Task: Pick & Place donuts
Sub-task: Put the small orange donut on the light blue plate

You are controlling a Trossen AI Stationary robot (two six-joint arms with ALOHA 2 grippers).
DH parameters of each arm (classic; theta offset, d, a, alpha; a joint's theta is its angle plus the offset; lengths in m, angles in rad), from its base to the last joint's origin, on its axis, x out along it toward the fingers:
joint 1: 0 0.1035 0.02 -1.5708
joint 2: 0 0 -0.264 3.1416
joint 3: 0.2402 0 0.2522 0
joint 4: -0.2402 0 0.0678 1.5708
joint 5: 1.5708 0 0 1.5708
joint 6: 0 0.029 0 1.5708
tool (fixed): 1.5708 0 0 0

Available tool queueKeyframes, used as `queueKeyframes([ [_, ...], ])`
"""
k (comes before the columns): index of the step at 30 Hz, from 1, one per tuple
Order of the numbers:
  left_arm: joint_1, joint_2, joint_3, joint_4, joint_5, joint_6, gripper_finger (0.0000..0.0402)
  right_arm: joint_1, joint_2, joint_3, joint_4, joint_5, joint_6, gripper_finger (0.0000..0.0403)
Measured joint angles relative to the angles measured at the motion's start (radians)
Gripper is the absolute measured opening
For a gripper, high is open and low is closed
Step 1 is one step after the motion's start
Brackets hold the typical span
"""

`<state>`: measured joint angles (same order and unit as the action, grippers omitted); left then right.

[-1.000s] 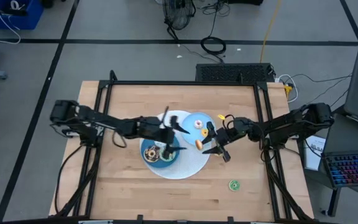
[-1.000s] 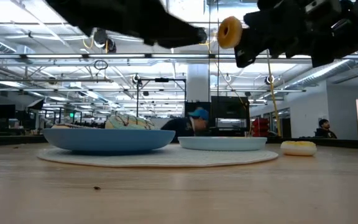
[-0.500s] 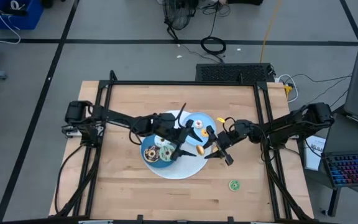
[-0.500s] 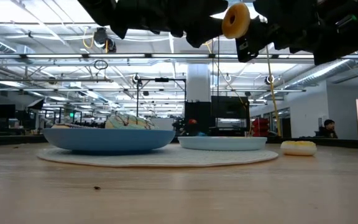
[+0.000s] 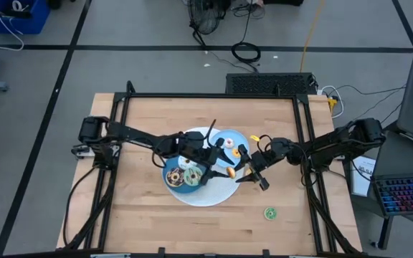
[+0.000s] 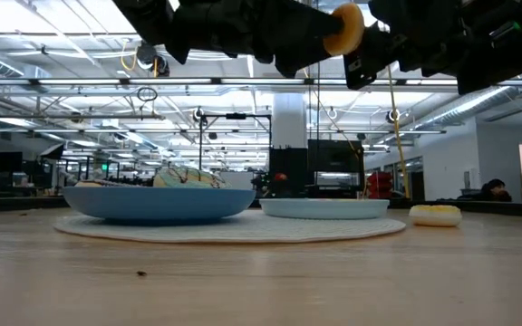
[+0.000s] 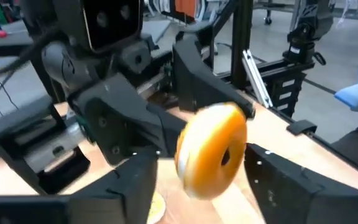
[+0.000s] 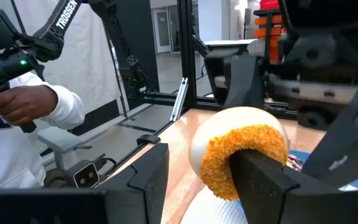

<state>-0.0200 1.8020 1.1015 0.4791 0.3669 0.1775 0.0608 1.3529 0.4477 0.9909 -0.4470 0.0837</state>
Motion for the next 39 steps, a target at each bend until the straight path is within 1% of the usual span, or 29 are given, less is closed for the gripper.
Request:
queueKeyframes([
  [7,0.005,0.012,0.0,-0.007,0.007,0.0,0.0156,0.0,0.0,0.0,-0.001,0.001,0.002,0.0155],
  [12,0.006,0.0,0.0,-0.004,0.072,0.0,0.0105,0.0,-0.001,0.0,0.002,-0.001,0.002,0.0155],
  [18,0.006,-0.003,0.0,-0.01,0.122,0.0,0.0036,0.001,-0.001,0.0,-0.012,-0.004,0.002,0.0155],
  [20,0.007,-0.003,-0.001,-0.017,0.157,0.0,0.0015,0.001,-0.001,0.0,-0.025,-0.005,0.002,0.0155],
  [22,0.009,-0.013,-0.001,-0.033,0.216,0.0,0.0012,-0.002,-0.002,0.0,-0.05,0.001,0.002,0.0155],
  [23,0.008,-0.025,-0.001,-0.057,0.228,0.001,0.0016,-0.004,-0.001,-0.001,-0.066,0.005,0.003,0.0155],
  [24,0.005,-0.037,-0.001,-0.068,0.236,0.001,0.0021,-0.005,0.0,-0.002,-0.079,0.013,0.003,0.0155],
  [26,0.005,-0.068,0.0,-0.136,0.218,0.019,0.0027,-0.005,-0.004,-0.002,-0.107,0.021,0.003,0.0155],
  [28,0.006,-0.098,0.0,-0.227,0.137,0.068,0.0024,-0.01,-0.006,-0.002,-0.144,0.045,0.009,0.0155],
  [29,0.004,-0.115,0.0,-0.264,0.065,0.101,0.0018,-0.016,-0.011,-0.002,-0.171,0.062,0.01,0.0155],
  [32,-0.002,-0.156,0.0,-0.357,-0.24,0.195,0.0009,-0.03,-0.024,-0.001,-0.218,0.135,0.014,0.0155],
  [34,0.001,-0.154,0.0,-0.385,-0.451,0.242,0.0014,-0.041,-0.046,-0.002,-0.253,0.175,0.017,0.0155],
  [35,0.006,-0.151,-0.001,-0.405,-0.534,0.272,0.0018,-0.046,-0.053,-0.002,-0.255,0.205,0.017,0.0155],
  [37,0.02,-0.125,-0.001,-0.407,-0.632,0.352,0.002,-0.057,-0.077,-0.001,-0.279,0.265,0.018,0.0155],
  [39,0.03,-0.098,-0.001,-0.417,-0.662,0.424,0.0014,-0.066,-0.097,-0.001,-0.284,0.314,0.017,0.0155],
])
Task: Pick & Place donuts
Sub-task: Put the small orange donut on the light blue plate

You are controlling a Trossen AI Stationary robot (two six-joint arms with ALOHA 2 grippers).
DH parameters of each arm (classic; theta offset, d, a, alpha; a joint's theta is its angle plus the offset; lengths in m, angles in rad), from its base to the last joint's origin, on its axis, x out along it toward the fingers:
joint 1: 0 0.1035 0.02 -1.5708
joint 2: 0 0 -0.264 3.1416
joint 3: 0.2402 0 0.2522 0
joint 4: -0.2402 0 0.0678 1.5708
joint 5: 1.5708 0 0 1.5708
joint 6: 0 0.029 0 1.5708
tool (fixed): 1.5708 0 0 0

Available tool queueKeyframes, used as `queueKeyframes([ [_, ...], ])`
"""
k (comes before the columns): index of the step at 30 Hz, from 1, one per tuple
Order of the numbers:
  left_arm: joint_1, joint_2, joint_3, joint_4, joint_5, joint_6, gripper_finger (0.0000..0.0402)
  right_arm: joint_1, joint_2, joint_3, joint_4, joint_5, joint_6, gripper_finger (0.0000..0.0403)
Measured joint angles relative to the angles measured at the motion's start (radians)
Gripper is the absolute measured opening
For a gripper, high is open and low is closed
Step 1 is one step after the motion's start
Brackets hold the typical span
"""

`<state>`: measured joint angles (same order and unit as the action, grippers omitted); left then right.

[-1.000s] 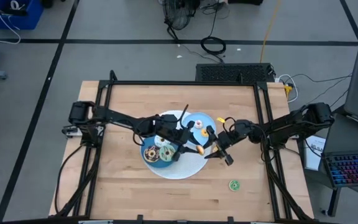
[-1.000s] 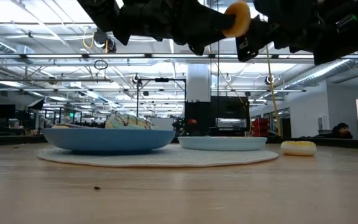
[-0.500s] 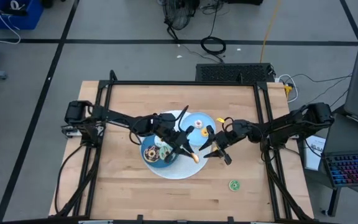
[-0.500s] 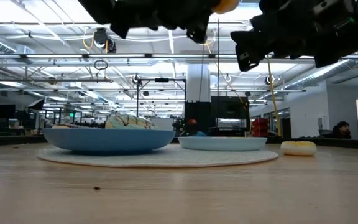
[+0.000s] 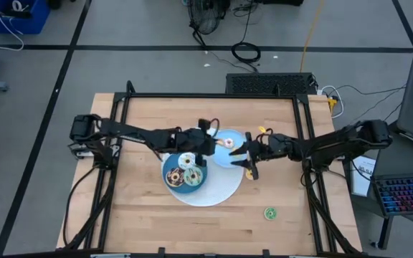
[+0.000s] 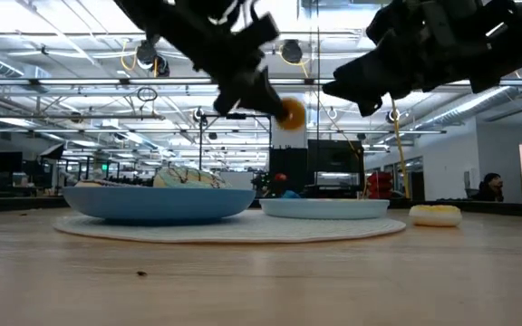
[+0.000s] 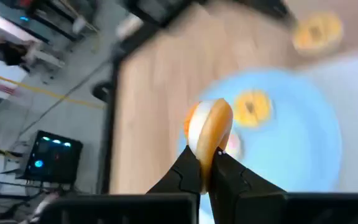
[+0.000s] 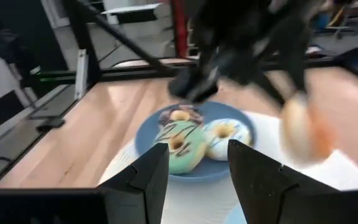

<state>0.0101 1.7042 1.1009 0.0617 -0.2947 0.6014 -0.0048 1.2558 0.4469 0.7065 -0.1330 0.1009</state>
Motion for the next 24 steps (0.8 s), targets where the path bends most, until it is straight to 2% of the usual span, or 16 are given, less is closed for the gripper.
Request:
queueKeyframes([
  [6,0.01,0.145,-0.001,0.064,-0.017,0.096,0.0014,-0.02,-0.063,0.001,-0.023,0.032,-0.012,0.0155],
  [11,-0.009,0.261,-0.001,0.153,-0.165,0.224,0.0011,-0.023,-0.089,-0.001,-0.037,0.032,-0.019,0.0155],
  [14,-0.013,0.299,-0.001,0.183,-0.204,0.252,0.0013,-0.023,-0.089,0.0,-0.04,0.032,-0.019,0.0155],
  [19,-0.011,0.306,-0.001,0.187,-0.208,0.21,0.0065,-0.023,-0.091,0.0,-0.047,0.032,-0.019,0.0155],
  [24,-0.021,0.295,0.0,0.227,-0.257,0.19,0.0117,-0.023,-0.091,0.0,-0.046,0.032,-0.019,0.0155],
])
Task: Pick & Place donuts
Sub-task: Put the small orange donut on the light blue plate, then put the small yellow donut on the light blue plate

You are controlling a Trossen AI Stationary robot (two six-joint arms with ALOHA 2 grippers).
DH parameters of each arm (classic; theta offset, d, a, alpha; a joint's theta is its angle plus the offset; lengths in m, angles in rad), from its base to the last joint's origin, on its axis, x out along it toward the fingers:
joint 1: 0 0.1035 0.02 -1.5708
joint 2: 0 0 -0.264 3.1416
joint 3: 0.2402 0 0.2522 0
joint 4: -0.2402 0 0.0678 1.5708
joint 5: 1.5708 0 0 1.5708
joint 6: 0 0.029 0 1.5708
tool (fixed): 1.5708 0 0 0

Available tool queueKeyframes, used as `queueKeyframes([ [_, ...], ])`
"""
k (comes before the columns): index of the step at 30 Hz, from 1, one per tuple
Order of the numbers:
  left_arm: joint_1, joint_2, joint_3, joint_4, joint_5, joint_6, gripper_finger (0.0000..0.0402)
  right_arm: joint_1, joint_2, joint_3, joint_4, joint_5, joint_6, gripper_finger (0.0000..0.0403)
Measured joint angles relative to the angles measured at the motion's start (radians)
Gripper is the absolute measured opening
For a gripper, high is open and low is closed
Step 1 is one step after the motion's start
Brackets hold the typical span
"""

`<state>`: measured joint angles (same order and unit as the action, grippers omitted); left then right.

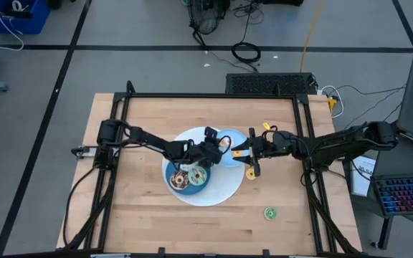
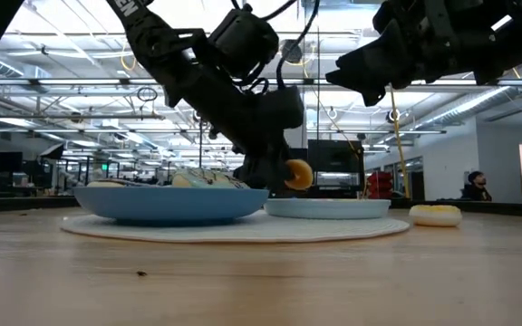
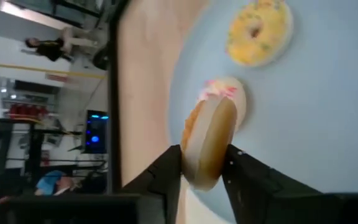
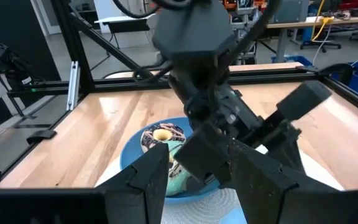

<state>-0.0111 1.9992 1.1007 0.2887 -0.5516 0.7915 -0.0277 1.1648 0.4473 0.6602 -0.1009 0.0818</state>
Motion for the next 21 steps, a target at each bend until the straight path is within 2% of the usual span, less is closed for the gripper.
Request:
queueKeyframes([
  [11,-0.041,0.001,0.0,0.062,-0.121,0.011,0.0216,0.0,0.0,0.0,-0.012,0.0,0.0,0.0155],
  [13,-0.049,0.001,0.0,0.064,-0.176,0.014,0.0233,0.0,0.0,0.0,-0.017,0.0,0.0,0.0155],
  [18,-0.085,-0.043,0.0,0.063,-0.393,-0.01,0.0264,0.0,-0.002,0.0,-0.053,-0.003,0.031,0.0155],
  [20,-0.101,-0.096,0.0,-0.007,-0.429,-0.076,0.0273,0.0,-0.019,0.001,-0.136,-0.004,0.07,0.0155],
  [21,-0.107,-0.131,0.0,-0.063,-0.413,-0.131,0.0277,0.0,-0.03,0.01,-0.205,-0.004,0.094,0.0155],
])
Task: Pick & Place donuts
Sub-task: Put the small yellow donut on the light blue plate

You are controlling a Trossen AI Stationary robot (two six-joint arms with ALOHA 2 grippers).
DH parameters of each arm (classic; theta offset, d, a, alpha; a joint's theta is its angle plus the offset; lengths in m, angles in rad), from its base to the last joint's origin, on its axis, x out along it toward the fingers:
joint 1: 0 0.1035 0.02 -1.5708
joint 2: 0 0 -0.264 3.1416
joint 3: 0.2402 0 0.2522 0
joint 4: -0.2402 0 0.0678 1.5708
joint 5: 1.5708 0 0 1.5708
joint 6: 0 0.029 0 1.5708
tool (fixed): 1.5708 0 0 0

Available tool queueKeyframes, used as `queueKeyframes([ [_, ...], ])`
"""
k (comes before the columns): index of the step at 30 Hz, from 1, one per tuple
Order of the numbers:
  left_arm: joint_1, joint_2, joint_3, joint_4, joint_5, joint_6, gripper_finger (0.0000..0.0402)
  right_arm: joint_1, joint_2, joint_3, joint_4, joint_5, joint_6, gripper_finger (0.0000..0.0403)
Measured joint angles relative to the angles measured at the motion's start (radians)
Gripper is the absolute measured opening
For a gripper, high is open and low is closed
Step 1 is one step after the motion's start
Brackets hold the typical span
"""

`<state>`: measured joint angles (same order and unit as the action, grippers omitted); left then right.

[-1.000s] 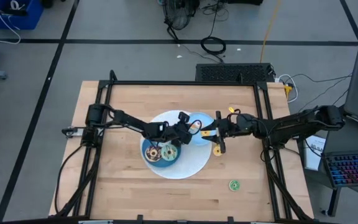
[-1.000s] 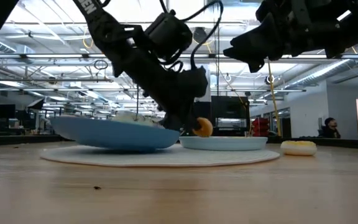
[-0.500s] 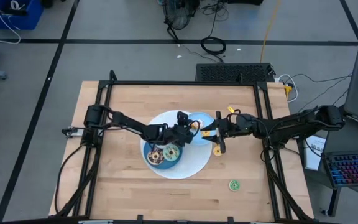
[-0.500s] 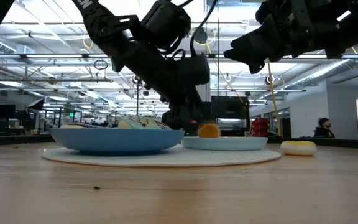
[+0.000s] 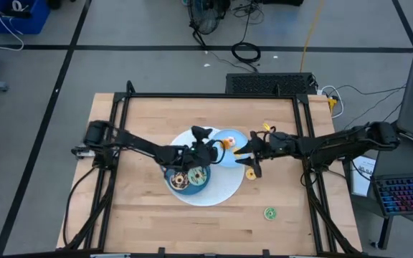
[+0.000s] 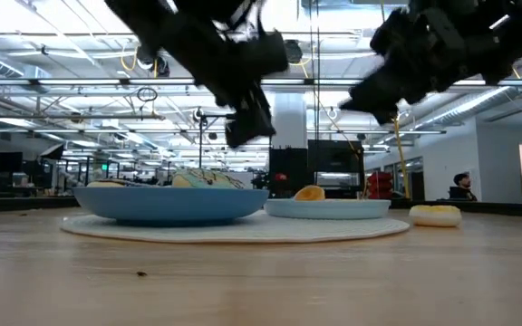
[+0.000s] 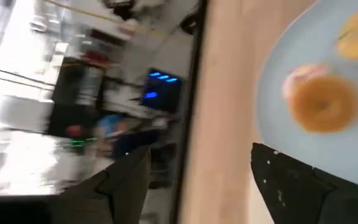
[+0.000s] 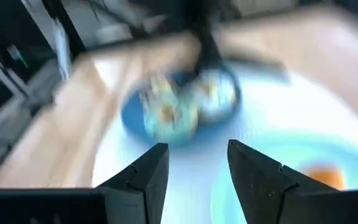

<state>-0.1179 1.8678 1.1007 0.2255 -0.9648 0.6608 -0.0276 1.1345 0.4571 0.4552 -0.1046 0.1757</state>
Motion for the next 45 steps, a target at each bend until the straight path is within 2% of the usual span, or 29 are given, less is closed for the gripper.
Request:
queueKeyframes([
  [2,-0.005,-0.083,0.0,-0.148,0.116,-0.134,0.0283,0.001,-0.027,0.038,-0.203,0.012,0.041,0.0155],
  [5,0.008,-0.211,0.0,-0.344,0.395,-0.321,0.0289,0.029,-0.039,0.132,-0.534,0.093,0.094,0.0155],
  [8,0.04,-0.324,0.0,-0.508,0.691,-0.396,0.0288,0.082,-0.022,0.228,-0.81,0.168,0.143,0.0155],
  [11,0.063,-0.41,-0.007,-0.571,0.955,-0.421,0.0283,0.134,0.01,0.268,-0.937,0.185,0.215,0.0155],
  [14,0.062,-0.483,-0.057,-0.536,1.101,-0.409,0.0278,0.189,0.054,0.269,-0.965,0.182,0.281,0.0155],
  [18,0.037,-0.582,-0.177,-0.38,1.1,-0.413,0.0277,0.245,0.124,0.269,-0.964,0.189,0.301,0.0155],
  [22,0.012,-0.691,-0.325,-0.222,0.98,-0.453,0.0283,0.268,0.18,0.269,-0.939,0.239,0.253,0.0155],
  [27,-0.019,-0.831,-0.533,-0.011,0.849,-0.526,0.0285,0.268,0.22,0.269,-0.95,0.236,0.201,0.0155],
  [33,-0.03,-0.986,-0.732,0.179,0.823,-0.584,0.0274,0.272,0.235,0.269,-0.958,0.233,0.128,0.016],
  [36,-0.03,-1.044,-0.785,0.215,0.818,-0.597,0.0275,0.272,0.247,0.269,-0.955,0.232,0.115,0.0187],
  [45,-0.03,-1.164,-0.86,0.213,0.736,-0.592,0.0279,0.27,0.339,0.269,-0.907,0.232,0.124,0.0306],
])
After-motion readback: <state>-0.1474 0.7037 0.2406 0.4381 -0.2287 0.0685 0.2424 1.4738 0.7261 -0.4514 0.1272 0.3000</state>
